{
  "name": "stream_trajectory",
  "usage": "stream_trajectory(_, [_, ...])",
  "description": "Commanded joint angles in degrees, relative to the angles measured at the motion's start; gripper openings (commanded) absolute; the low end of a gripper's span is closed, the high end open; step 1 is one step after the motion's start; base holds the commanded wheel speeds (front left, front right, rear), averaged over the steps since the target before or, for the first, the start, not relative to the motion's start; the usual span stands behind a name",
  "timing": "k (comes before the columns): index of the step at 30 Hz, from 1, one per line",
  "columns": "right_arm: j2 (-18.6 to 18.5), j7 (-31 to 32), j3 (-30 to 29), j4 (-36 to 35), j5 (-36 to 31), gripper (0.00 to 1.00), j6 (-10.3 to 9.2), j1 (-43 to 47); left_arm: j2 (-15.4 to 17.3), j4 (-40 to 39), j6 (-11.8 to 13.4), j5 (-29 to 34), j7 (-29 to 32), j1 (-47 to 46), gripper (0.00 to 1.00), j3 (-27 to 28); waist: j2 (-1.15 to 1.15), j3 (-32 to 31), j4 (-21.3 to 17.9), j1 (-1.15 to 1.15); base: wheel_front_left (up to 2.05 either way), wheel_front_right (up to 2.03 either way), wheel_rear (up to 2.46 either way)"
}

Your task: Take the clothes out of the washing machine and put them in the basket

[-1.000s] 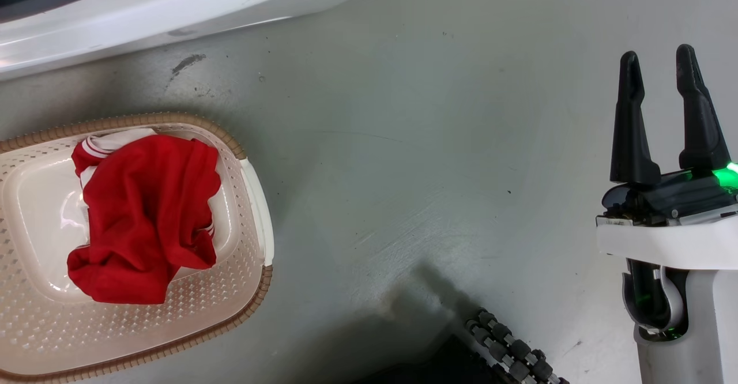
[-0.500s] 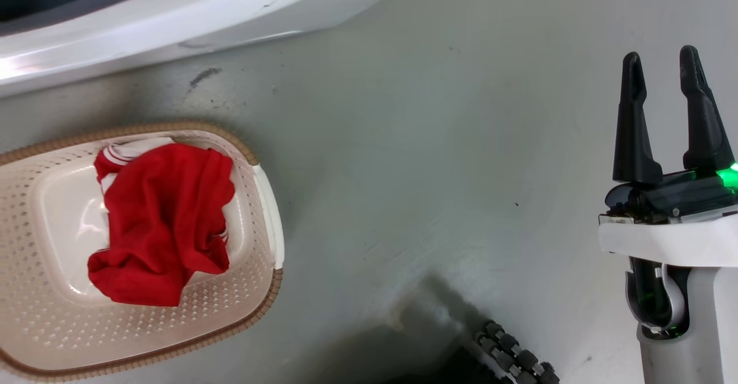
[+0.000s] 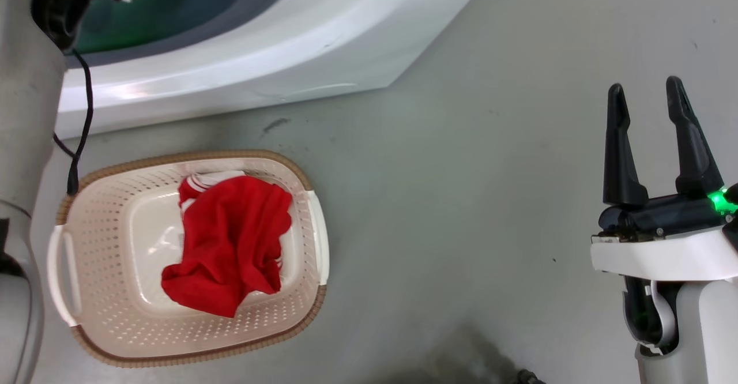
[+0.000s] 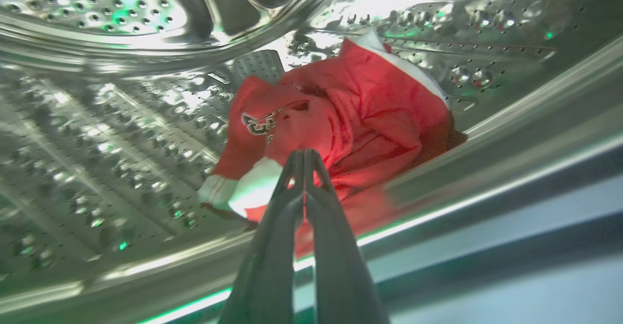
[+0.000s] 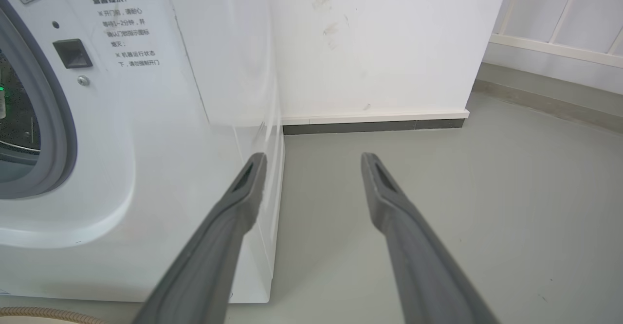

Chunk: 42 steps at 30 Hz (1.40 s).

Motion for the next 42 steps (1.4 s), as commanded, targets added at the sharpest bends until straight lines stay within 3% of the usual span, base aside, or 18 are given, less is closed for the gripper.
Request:
stream_trajectory(1, [0.02, -0.12, -0.18, 0.09, -0.31, 1.0, -0.04, 0.63, 0.13, -0.47, -0.04, -0.56, -0.2, 0.9, 0.0, -0.33, 0.0, -1.88, 1.54, 0.0, 0.0, 0.0, 0.0])
stream_trajectory(20, [0.03, -0.11, 0.07, 0.1, -0.33, 1.0, -0.04, 1.46, 2.74, -3.57, -0.04, -6.93, -0.77, 0.97, 0.0, -6.0, 0.0, -2.22, 0.88, 0.0, 0.0, 0.0, 0.0])
stream_trajectory(32, [0.03, -0.11, -0.3, 1.1, -1.38, 1.0, -0.04, 4.0, 0.86, -4.64, -0.04, -8.84, -13.91, 12.82, 0.0, -7.0, 0.0, -9.5, 2.64, 0.0, 0.0, 0.0, 0.0])
stream_trajectory(42, [0.03, -0.11, -0.36, 1.83, -3.81, 1.0, -0.04, 8.17, -0.65, -10.76, 2.69, -8.85, -22.6, 25.91, 0.0, -7.42, 0.0, -18.55, 6.07, 0.0, 0.0, 0.0, 0.0])
